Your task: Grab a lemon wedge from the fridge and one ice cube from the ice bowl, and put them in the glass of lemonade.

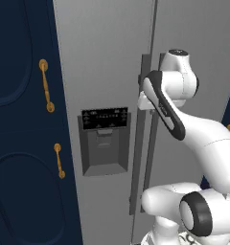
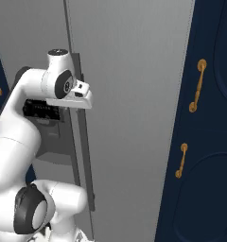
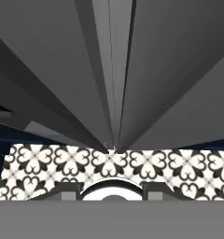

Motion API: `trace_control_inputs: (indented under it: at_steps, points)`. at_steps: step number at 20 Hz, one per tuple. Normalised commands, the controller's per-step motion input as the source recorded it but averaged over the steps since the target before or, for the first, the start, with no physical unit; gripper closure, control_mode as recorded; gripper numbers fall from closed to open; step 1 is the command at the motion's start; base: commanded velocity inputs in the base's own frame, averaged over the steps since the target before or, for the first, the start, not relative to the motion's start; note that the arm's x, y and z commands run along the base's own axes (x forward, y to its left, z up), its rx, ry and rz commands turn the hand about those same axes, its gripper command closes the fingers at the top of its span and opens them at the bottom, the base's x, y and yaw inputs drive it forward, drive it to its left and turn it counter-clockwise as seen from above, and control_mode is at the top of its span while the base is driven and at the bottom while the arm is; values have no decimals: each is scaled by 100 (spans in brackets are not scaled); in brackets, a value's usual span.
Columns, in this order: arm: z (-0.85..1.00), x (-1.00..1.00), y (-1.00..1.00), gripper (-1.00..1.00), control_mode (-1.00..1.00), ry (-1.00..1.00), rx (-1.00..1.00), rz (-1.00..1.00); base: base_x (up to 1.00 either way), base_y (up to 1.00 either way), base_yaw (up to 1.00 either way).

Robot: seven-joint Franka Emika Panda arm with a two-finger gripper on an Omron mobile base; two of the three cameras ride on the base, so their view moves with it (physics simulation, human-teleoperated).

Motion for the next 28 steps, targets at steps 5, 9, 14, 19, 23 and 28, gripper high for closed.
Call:
trace_control_inputs:
  at_steps: [5,9,14,19,23,28]
  points:
    - [-8,-40,0,-100,-100,0,0,0,0,0,0]
    - [-18,-62,0,-100,-100,0,0,0,0,0,0]
    - [-14,-61,0,-100,-100,0,0,0,0,0,0]
    - [-35,-13,0,-100,-100,0,-5,30,0,0,0]
    - [0,0,0,-100,100,0,0,0,0,0,59]
    - [0,0,0,-100,100,0,0,0,2,1,71]
